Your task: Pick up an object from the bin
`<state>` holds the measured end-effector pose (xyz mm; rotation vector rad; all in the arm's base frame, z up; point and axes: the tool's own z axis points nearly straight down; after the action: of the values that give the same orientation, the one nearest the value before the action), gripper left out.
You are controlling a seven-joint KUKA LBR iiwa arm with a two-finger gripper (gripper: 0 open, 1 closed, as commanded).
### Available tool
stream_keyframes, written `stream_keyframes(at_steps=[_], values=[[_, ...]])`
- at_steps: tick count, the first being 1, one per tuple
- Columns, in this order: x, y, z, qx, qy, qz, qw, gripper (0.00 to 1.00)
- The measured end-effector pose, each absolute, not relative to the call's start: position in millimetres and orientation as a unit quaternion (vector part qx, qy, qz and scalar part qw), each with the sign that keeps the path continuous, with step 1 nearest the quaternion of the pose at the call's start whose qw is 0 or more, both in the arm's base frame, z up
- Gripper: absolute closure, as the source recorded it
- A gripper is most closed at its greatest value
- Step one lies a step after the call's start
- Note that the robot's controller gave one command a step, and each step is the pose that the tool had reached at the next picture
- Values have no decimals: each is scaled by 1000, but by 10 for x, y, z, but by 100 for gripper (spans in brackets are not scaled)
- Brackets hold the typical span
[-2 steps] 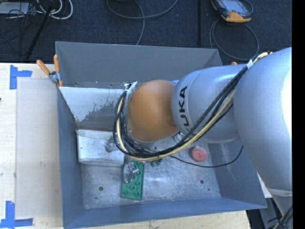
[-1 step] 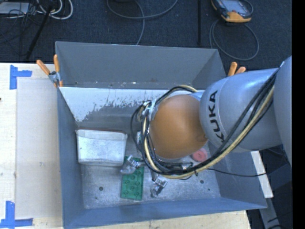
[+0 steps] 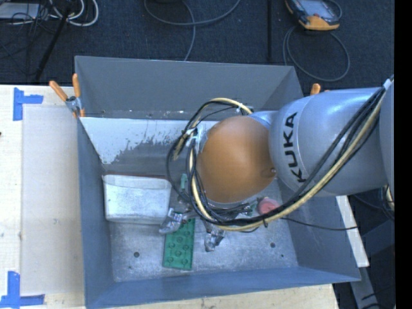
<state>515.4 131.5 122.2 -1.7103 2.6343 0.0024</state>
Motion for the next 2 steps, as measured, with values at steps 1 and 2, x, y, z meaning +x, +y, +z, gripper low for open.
stream_keyframes(at_steps=[1,2], values=[[5210,1430,722,-674,739,0,-1,0],[5213,1429,733,-671,741,1,-1,0]])
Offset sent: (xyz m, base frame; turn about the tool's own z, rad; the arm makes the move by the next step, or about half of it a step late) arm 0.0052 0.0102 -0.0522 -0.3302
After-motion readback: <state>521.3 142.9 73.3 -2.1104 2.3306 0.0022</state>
